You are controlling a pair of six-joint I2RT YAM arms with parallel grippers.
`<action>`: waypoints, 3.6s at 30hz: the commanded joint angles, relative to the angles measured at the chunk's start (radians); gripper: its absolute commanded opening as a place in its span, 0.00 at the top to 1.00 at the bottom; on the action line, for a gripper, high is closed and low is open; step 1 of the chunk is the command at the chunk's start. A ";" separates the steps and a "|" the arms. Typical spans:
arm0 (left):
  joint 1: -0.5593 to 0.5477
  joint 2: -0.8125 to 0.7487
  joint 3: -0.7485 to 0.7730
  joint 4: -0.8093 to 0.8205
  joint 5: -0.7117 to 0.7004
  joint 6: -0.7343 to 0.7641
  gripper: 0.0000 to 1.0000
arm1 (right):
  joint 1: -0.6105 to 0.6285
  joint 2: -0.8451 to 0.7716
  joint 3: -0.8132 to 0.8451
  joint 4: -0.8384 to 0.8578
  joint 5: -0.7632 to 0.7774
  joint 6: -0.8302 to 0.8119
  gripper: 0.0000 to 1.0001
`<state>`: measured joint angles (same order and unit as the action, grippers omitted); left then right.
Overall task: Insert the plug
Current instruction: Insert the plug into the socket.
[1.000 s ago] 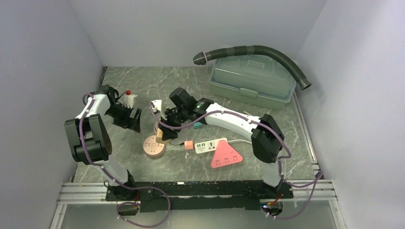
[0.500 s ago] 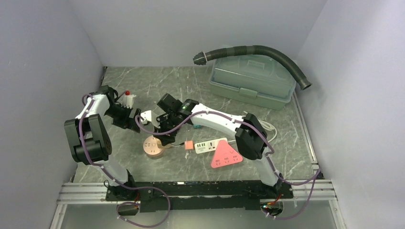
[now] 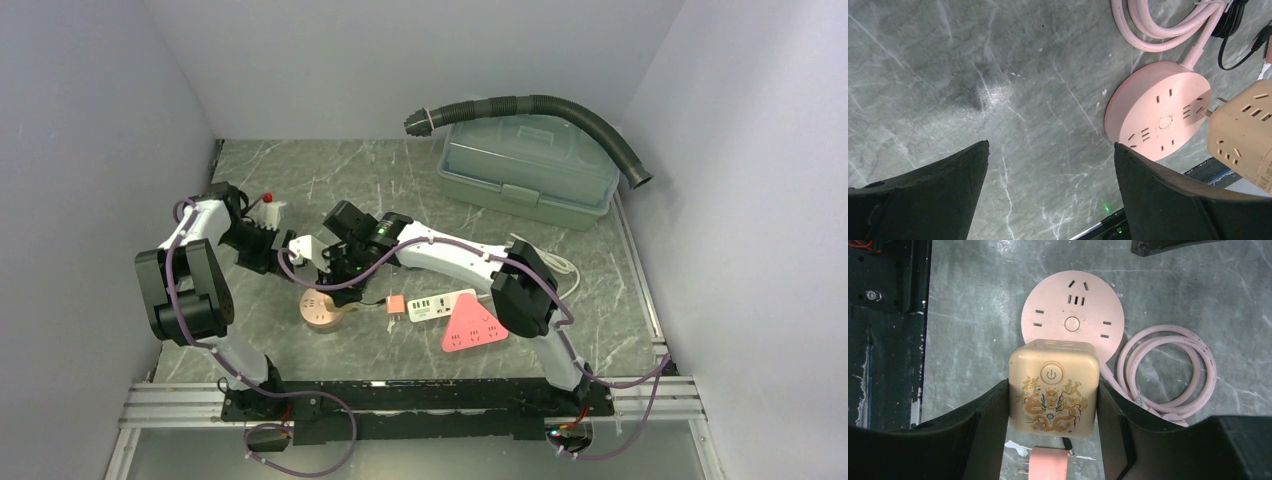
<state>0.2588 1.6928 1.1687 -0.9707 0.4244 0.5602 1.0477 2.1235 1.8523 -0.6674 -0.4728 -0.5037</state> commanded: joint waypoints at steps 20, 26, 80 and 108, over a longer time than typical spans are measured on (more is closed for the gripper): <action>0.004 -0.049 -0.005 0.002 0.017 -0.013 0.00 | 0.001 0.031 0.052 0.080 0.004 0.032 1.00; 0.005 -0.050 -0.004 0.004 0.016 -0.014 0.00 | 0.004 0.037 0.048 0.081 0.002 0.034 1.00; 0.008 -0.071 -0.027 0.029 -0.004 -0.031 0.00 | 0.049 -0.105 -0.057 0.159 0.098 0.134 1.00; 0.016 -0.081 -0.025 0.020 0.003 -0.029 0.00 | 0.046 -0.068 -0.105 0.152 0.077 0.121 1.00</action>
<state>0.2707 1.6569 1.1389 -0.9470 0.4171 0.5369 1.0927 2.0903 1.7573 -0.5373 -0.3790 -0.3817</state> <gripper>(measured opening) 0.996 0.596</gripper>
